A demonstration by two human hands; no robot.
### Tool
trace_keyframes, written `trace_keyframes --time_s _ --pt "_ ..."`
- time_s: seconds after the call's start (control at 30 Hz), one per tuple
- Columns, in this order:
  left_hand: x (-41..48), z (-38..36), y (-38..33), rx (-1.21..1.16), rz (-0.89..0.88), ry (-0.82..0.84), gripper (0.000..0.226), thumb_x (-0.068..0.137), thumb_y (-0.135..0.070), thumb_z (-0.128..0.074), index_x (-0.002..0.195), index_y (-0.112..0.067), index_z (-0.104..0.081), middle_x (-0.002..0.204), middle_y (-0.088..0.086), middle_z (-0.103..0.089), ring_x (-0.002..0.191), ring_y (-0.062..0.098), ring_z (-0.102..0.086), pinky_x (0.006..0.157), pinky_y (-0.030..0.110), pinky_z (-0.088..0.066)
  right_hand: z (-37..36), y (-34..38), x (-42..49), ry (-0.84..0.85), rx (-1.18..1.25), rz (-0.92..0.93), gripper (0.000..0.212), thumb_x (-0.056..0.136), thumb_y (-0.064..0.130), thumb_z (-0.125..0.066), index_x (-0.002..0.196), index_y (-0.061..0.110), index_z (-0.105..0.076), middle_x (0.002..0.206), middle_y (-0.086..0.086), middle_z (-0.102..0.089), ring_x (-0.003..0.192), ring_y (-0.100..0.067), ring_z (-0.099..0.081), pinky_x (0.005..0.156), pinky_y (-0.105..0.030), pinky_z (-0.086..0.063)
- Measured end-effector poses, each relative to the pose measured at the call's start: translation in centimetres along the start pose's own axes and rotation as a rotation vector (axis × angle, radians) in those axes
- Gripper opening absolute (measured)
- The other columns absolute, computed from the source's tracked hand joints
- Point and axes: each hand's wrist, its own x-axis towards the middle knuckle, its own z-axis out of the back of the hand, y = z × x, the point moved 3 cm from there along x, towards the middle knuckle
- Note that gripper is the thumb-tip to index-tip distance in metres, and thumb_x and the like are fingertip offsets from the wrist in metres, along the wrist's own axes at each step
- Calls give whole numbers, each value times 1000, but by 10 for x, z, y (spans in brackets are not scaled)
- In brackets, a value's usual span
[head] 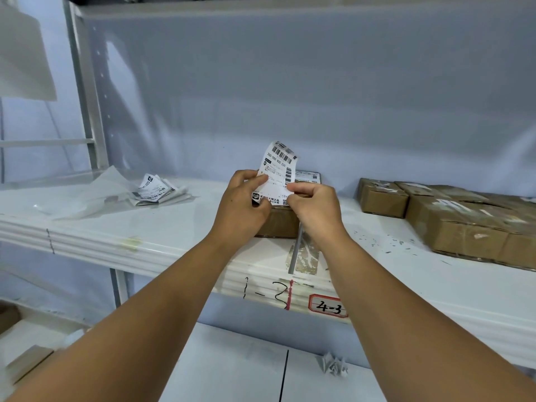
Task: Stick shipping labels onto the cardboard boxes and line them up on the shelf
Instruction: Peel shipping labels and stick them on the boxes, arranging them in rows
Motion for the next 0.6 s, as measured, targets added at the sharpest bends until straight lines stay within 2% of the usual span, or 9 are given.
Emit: trace_keyframes --time_s 0.13,0.23,0.3,0.37,0.5,0.6 --pt "-1 -1 -1 -22 11 7 42 87 0 -53 129 -3 -55 132 1 -45 109 1 -42 83 -9 -22 0 0 0 -13 -2 -10 30 80 7 -63 107 16 -71 111 0 -69 98 -12 -64 90 -27 -53" --pt "-1 -1 -3 -35 13 16 41 87 1 -52 128 -3 -56 132 1 -45 113 5 -45 89 -1 -27 1 2 -1 -12 7 -14 29 81 6 -62 107 16 -71 109 -1 -70 95 -11 -65 81 -19 -51" --pt "-1 -1 -2 -38 11 16 40 88 0 -52 128 -4 -56 132 1 -44 108 2 -44 86 -5 -26 1 3 -3 4 -8 -7 31 82 4 -61 110 15 -70 110 -2 -69 94 -11 -65 73 -15 -49" --pt "0 -1 -1 -38 25 16 40 88 -2 -53 128 -5 -56 132 2 -42 108 5 -46 84 -6 -26 2 7 -6 20 -53 17 35 83 4 -60 116 14 -68 111 -2 -68 94 -11 -64 72 -12 -48" --pt "-1 -1 -2 -29 48 17 34 88 -3 -54 121 -7 -62 133 4 -45 118 13 -49 92 2 -29 3 12 -11 19 -162 84 38 84 5 -59 121 11 -64 106 0 -66 84 -7 -57 67 -7 -41" --pt "-2 -2 -4 -23 40 38 31 89 -3 -52 116 -9 -65 140 3 -43 118 16 -51 97 11 -33 3 12 -11 2 -210 90 37 84 8 -60 120 10 -65 105 -1 -67 86 -8 -56 76 -10 -40"
